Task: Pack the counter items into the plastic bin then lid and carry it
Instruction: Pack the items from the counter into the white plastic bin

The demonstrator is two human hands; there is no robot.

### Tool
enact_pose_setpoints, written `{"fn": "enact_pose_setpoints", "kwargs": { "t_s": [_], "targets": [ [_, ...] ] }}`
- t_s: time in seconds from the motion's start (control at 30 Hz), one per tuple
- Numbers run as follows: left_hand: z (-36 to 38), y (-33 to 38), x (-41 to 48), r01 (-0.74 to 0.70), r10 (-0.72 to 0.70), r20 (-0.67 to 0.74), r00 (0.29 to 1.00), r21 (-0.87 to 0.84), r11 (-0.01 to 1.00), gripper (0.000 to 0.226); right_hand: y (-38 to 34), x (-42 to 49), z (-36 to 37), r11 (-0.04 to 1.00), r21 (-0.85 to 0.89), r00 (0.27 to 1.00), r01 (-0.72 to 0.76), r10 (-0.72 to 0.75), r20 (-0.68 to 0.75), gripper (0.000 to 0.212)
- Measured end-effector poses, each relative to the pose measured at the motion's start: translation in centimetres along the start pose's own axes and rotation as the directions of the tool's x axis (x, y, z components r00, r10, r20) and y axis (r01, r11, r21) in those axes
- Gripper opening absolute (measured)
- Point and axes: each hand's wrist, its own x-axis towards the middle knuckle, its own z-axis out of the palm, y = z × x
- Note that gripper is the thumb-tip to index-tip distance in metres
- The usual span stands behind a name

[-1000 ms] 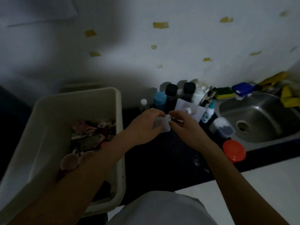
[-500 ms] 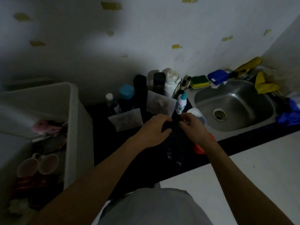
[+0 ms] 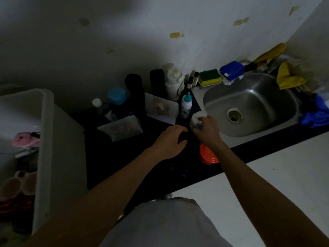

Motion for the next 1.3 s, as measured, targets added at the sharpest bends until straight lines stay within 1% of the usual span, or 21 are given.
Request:
{"fn": "enact_pose_setpoints", "kwargs": {
  "t_s": [0.2, 0.23, 0.3, 0.37, 0.43, 0.53, 0.57, 0.67, 0.73, 0.8, 0.87, 0.93, 1.0, 1.1, 1.17, 1.3],
  "targets": [
    [0.3, -0.2, 0.5, 0.039, -0.04, 0.039, 0.998, 0.013, 0.999, 0.042, 0.3, 2.7, 0.6, 0.99, -0.112, 0.994, -0.081, 0.072, -0.087, 0.059],
    [0.2, -0.4, 0.6, 0.045, -0.046, 0.041, 0.998, 0.019, 0.999, 0.042, 0.2, 2.9, 0.7, 0.99, -0.108, 0.993, -0.093, 0.084, -0.083, 0.06],
    [0.1, -0.7, 0.6, 0.055, -0.056, 0.043, 0.997, 0.023, 0.998, 0.041, 0.2, 3.0, 1.0, 0.993, -0.041, 0.992, -0.108, 0.104, -0.077, 0.064],
    [-0.3, -1.0, 0.8, 0.071, -0.072, 0.039, 0.997, 0.018, 0.997, 0.041, 0.2, 2.9, 1.2, 0.997, -0.006, 0.991, -0.082, 0.081, -0.105, 0.067],
    [-0.6, -1.2, 1.0, 0.087, -0.088, 0.038, 0.995, 0.006, 0.996, 0.041, 0.1, 2.4, 1.3, 1.0, 0.007, 0.991, -0.028, 0.029, -0.128, 0.069],
    [-1.3, -1.3, 1.0, 0.106, -0.106, 0.031, 0.994, -0.02, 0.994, 0.041, -0.2, 1.3, 1.2, 0.995, 0.032, 0.985, 0.098, -0.093, -0.144, 0.069],
    [-1.6, -1.4, 1.0, 0.103, -0.102, 0.023, 0.995, -0.033, 0.994, 0.041, -0.6, 0.8, 1.1, 0.99, 0.064, 0.983, 0.128, -0.119, -0.137, 0.069],
    [-2.8, -1.5, 0.7, 0.082, -0.083, -0.013, 0.996, -0.084, 0.993, 0.042, -1.8, -0.2, 0.8, 0.949, 0.229, 0.975, 0.216, -0.2, -0.093, 0.07],
    [-3.9, -1.8, 0.1, 0.099, -0.105, -0.043, 0.994, -0.121, 0.988, 0.051, -3.0, -1.1, 0.5, 0.918, 0.303, 0.966, 0.256, -0.253, -0.05, 0.071],
    [-5.2, -2.2, -0.5, 0.113, -0.124, -0.06, 0.99, -0.156, 0.981, 0.061, -4.6, -2.0, 0.1, 0.897, 0.354, 0.959, 0.266, -0.284, -0.002, 0.072],
    [-6.8, -2.9, -1.6, 0.069, -0.089, -0.1, 0.991, -0.189, 0.98, 0.065, -6.7, -2.9, -0.3, 0.87, 0.38, 0.937, 0.313, -0.348, 0.023, 0.074],
    [-8.2, -3.3, -2.8, 0.005, -0.037, -0.149, 0.988, -0.209, 0.978, 0.059, -8.7, -3.6, -0.5, 0.849, 0.378, 0.911, 0.37, -0.412, 0.034, 0.077],
    [-9.6, -3.3, -4.1, -0.011, -0.041, -0.199, 0.979, -0.251, 0.968, 0.048, -10.5, -4.3, -0.5, 0.833, 0.355, 0.886, 0.424, -0.462, 0.028, 0.078],
    [-11.9, -3.6, -6.3, 0.002, -0.1, -0.247, 0.964, -0.369, 0.929, 0.037, -13.8, -5.5, -0.4, 0.797, 0.328, 0.845, 0.507, -0.535, -0.005, 0.081],
    [-13.4, -3.9, -8.0, 0.01, -0.144, -0.275, 0.951, -0.435, 0.9, 0.035, -15.9, -6.1, 0.1, 0.77, 0.31, 0.812, 0.558, -0.583, -0.012, 0.081],
    [-16.3, -4.5, -11.8, 0.006, -0.218, -0.37, 0.903, -0.496, 0.868, 0.027, -20.5, -7.7, 1.5, 0.705, 0.248, 0.728, 0.665, -0.686, -0.001, 0.075]
  ]
}}
